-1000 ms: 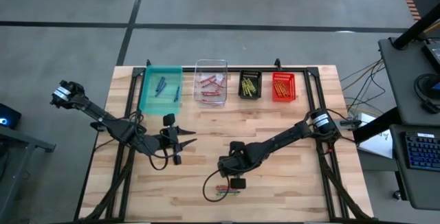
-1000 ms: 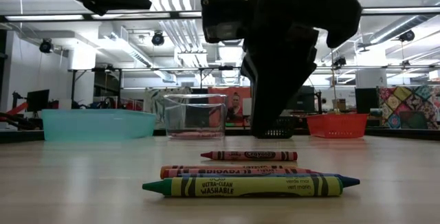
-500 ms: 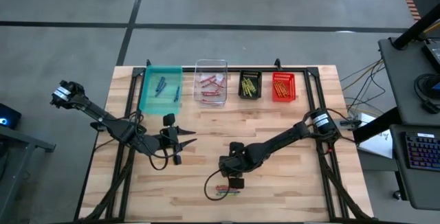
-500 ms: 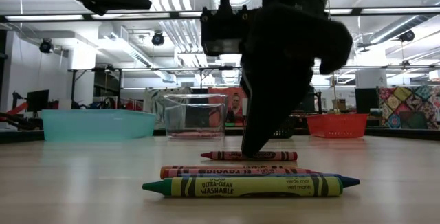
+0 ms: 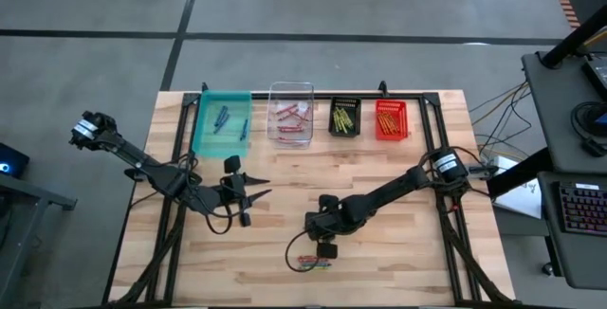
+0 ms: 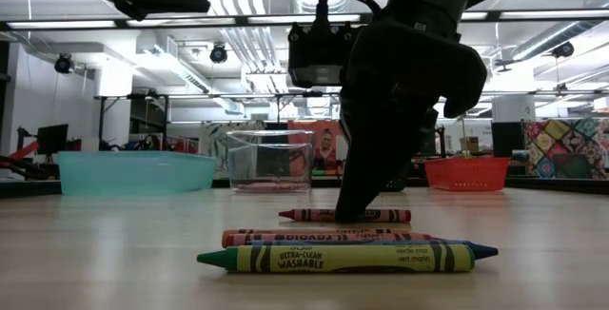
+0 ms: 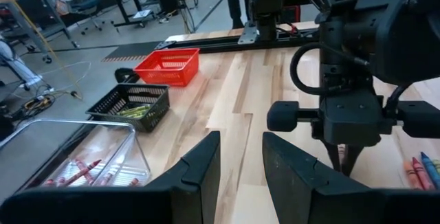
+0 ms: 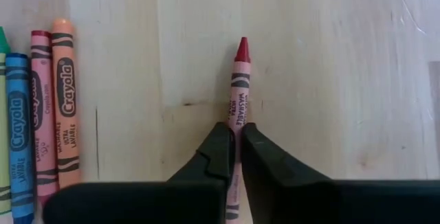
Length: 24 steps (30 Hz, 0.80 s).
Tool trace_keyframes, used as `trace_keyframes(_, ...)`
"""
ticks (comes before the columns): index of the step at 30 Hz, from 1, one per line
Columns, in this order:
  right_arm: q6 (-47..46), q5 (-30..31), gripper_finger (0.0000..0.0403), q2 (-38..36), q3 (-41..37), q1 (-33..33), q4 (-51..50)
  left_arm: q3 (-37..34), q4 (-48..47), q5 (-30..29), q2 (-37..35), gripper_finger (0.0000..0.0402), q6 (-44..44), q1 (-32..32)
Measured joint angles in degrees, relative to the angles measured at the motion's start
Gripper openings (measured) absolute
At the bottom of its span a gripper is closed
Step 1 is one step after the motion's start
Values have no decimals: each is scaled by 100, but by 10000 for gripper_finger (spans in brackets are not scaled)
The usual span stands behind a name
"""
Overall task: Sort crayons
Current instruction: Put the red crayon into the transparent bin
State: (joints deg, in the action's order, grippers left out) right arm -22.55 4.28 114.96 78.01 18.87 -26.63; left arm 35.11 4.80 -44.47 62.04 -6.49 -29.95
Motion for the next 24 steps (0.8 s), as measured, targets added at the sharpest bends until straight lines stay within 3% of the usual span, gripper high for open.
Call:
trace_keyframes(13, 428, 39, 12, -157, 192, -93, -192, 0, -13, -18, -107, 91, 17, 0)
trace_keyframes(24, 1372, 38, 12, -612, 894, -496, -718, 0, -609, -19, -828, 91, 146, -55)
